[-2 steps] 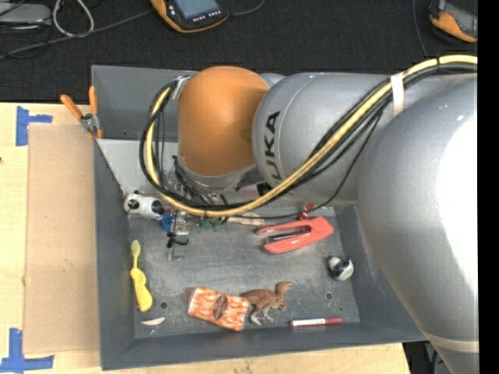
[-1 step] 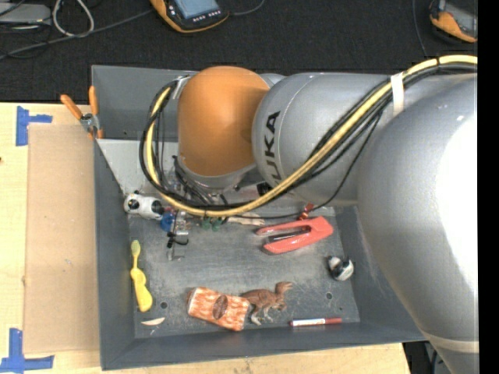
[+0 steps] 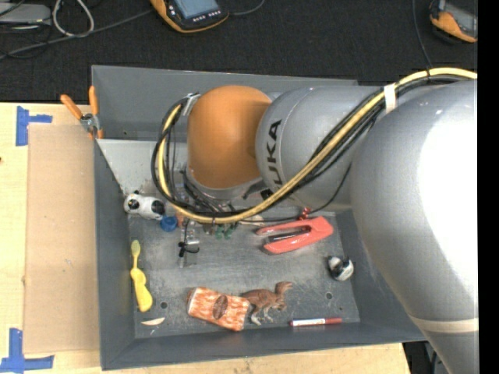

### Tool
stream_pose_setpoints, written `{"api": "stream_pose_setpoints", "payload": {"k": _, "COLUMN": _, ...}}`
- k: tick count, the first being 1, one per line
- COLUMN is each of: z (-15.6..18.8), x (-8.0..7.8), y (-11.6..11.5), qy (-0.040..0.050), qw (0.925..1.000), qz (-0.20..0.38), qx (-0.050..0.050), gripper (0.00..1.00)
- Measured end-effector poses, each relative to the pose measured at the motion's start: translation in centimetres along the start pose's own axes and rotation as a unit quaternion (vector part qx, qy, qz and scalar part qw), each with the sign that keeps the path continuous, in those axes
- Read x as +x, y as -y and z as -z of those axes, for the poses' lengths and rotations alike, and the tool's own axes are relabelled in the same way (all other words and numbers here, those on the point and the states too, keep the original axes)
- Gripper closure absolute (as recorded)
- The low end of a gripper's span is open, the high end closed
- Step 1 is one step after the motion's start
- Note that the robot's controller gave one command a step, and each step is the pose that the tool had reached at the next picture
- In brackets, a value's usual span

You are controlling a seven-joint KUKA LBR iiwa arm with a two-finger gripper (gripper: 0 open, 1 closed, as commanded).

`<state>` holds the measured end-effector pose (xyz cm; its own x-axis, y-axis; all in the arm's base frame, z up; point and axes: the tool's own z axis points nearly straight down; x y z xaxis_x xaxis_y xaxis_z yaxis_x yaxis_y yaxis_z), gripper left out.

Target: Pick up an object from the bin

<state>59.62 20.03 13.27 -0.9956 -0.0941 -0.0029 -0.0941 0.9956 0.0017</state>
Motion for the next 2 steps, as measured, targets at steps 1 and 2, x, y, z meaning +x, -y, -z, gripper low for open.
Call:
{"api": "stream_pose_setpoints", "payload": {"k": 1, "z": -6.1, "x": -0.3, "y": 3.9, "qy": 0.0013, "qw": 0.9995, "qz": 0.032, "qx": 0.0, "gripper": 0.0}}
{"api": "stream_pose_setpoints", "payload": {"k": 2, "z": -0.7, "x": 4.3, "y": 5.7, "qy": -0.0057, "qw": 0.999, "qz": 0.045, "qx": 0.0, "gripper": 0.0}}
